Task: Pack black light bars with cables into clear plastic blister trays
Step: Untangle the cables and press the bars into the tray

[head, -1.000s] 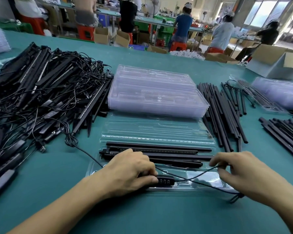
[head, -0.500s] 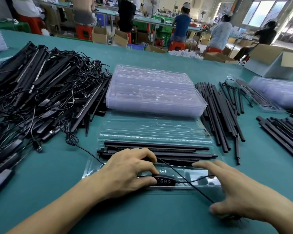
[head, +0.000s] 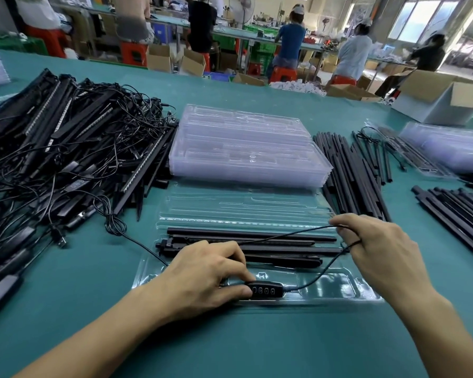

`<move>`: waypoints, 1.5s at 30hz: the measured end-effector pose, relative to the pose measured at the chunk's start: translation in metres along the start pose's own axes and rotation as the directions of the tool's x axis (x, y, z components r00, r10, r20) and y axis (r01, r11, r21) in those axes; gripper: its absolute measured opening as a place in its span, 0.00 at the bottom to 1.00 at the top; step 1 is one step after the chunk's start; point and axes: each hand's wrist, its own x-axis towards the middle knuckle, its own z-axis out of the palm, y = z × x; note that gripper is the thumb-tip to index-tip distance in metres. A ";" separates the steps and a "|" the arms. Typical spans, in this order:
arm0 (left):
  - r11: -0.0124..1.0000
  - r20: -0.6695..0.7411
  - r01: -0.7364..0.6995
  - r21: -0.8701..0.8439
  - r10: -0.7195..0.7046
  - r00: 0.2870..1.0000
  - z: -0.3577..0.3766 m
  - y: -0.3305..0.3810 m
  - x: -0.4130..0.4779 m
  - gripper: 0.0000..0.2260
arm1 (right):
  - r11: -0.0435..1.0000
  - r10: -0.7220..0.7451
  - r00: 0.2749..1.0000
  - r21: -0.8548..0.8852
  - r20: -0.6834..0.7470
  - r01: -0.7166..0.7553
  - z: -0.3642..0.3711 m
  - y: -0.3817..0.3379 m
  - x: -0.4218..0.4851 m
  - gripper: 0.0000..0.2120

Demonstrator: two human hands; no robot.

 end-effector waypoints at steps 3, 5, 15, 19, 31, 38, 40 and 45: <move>1.000 0.008 -0.019 0.024 0.019 1.000 -0.003 0.002 0.001 0.17 | 0.998 -0.004 0.986 0.070 0.169 -0.008 0.009 0.012 -0.003 0.10; 0.997 0.008 -0.045 0.056 0.044 0.999 -0.005 0.003 0.001 0.17 | 0.981 -0.055 0.932 0.191 0.357 -0.016 0.010 0.022 -0.005 0.18; 0.986 0.016 -0.093 0.136 0.092 0.996 -0.007 0.011 0.003 0.15 | 0.749 -0.271 0.760 0.626 0.591 -0.220 0.012 0.020 -0.027 0.37; 0.995 0.106 -0.073 0.064 0.066 0.992 -0.007 0.012 0.008 0.13 | 0.637 -0.039 0.923 0.721 0.383 -0.272 0.010 0.025 -0.026 0.16; 1.000 0.148 -0.006 0.001 0.006 0.989 0.003 0.009 0.013 0.13 | 0.930 0.350 0.904 0.024 0.246 -0.367 0.018 0.048 -0.024 0.13; 1.000 0.152 0.001 -0.016 0.001 0.988 0.001 0.010 0.013 0.12 | 0.800 0.052 0.945 0.553 0.323 -0.233 0.008 0.034 -0.018 0.10; 0.999 0.152 -0.007 0.031 0.002 0.988 0.003 0.012 0.012 0.14 | 0.809 -0.047 0.935 0.563 0.351 -0.171 0.006 0.031 -0.015 0.12; 0.990 0.151 -0.055 0.133 0.035 0.988 0.000 0.018 0.010 0.20 | 0.962 -0.018 0.873 0.246 0.487 -0.118 0.008 0.031 -0.011 0.19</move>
